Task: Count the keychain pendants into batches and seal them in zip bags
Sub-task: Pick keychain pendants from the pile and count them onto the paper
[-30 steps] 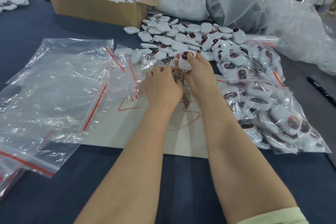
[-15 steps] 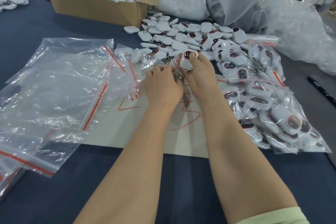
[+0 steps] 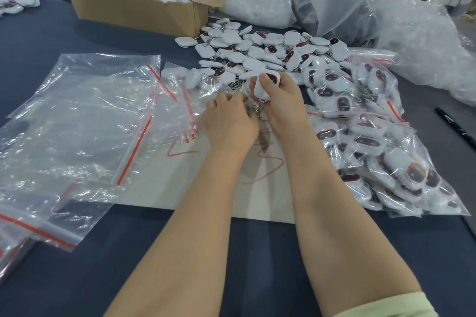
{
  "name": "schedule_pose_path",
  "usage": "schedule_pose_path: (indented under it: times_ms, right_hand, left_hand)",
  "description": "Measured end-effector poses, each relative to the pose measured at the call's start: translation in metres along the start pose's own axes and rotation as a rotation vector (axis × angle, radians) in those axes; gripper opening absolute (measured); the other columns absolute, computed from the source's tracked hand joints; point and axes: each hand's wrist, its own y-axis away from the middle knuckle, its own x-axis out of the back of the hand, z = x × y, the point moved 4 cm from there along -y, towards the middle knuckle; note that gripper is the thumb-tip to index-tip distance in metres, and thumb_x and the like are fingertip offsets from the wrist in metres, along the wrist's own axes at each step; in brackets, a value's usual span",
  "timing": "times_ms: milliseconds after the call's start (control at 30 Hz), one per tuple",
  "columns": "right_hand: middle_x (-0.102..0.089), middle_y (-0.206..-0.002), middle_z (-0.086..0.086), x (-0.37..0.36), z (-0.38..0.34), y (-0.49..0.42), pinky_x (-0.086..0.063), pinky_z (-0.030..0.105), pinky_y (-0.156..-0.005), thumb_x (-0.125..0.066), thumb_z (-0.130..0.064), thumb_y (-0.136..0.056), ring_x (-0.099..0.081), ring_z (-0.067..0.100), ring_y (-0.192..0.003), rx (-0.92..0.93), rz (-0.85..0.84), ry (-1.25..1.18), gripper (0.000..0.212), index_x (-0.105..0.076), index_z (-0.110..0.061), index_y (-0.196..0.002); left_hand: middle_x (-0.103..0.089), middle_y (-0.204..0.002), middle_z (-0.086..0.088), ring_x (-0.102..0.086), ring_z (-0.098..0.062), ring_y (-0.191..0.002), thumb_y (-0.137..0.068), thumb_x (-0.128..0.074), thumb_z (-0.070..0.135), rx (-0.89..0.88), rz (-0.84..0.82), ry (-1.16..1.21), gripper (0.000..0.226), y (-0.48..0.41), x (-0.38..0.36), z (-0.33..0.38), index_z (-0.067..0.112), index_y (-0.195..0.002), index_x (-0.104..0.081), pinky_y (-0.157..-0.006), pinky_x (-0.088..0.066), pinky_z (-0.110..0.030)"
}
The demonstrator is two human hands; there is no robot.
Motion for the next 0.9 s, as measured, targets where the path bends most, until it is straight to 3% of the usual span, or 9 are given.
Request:
schedule_pose_path:
  times_ms: [233, 400, 500, 900]
  right_hand:
    - [-0.063, -0.099, 0.019, -0.0003, 0.0017, -0.0008, -0.049, 0.049, -0.094, -0.057, -0.006, -0.094, -0.061, 0.025, -0.091, 0.024, 0.02, 0.045, 0.001, -0.057, -0.007, -0.093]
    - [-0.063, -0.084, 0.01, 0.0005, 0.0036, -0.0049, -0.054, 0.032, -0.075, -0.044, -0.002, -0.099, -0.063, 0.018, -0.075, -0.077, 0.055, -0.161, 0.018, -0.057, -0.005, -0.087]
    - [-0.063, -0.08, 0.011, 0.0019, 0.0041, -0.0051, -0.052, 0.029, -0.067, -0.042, 0.001, -0.098, -0.061, 0.02, -0.072, -0.12, 0.069, -0.254, 0.022, -0.058, -0.004, -0.082]
    - [-0.064, -0.088, 0.011, 0.0021, 0.0023, -0.0055, -0.052, 0.026, -0.066, -0.037, 0.003, -0.099, -0.063, 0.019, -0.081, -0.095, 0.038, -0.264, 0.023, -0.056, -0.007, -0.089]
  left_hand:
    - [-0.048, -0.131, -0.008, -0.04, -0.031, -0.122, -0.09, -0.05, 0.026, 0.002, 0.001, 0.008, 0.036, 0.0, -0.0008, 0.0001, 0.022, -0.125, -0.054, -0.096, -0.034, -0.036]
    - [-0.048, -0.132, -0.007, -0.039, -0.031, -0.122, -0.09, -0.05, 0.025, 0.003, -0.004, 0.009, 0.036, -0.0006, -0.0011, -0.0002, 0.023, -0.126, -0.054, -0.096, -0.034, -0.036]
    - [-0.047, -0.132, -0.007, -0.039, -0.031, -0.123, -0.09, -0.05, 0.025, 0.003, -0.01, 0.012, 0.037, -0.001, -0.0011, -0.0001, 0.024, -0.127, -0.054, -0.097, -0.034, -0.037]
    - [-0.046, -0.133, -0.007, -0.038, -0.031, -0.124, -0.089, -0.05, 0.024, 0.007, -0.021, 0.015, 0.038, -0.0003, -0.0007, 0.0002, 0.024, -0.127, -0.053, -0.098, -0.033, -0.036]
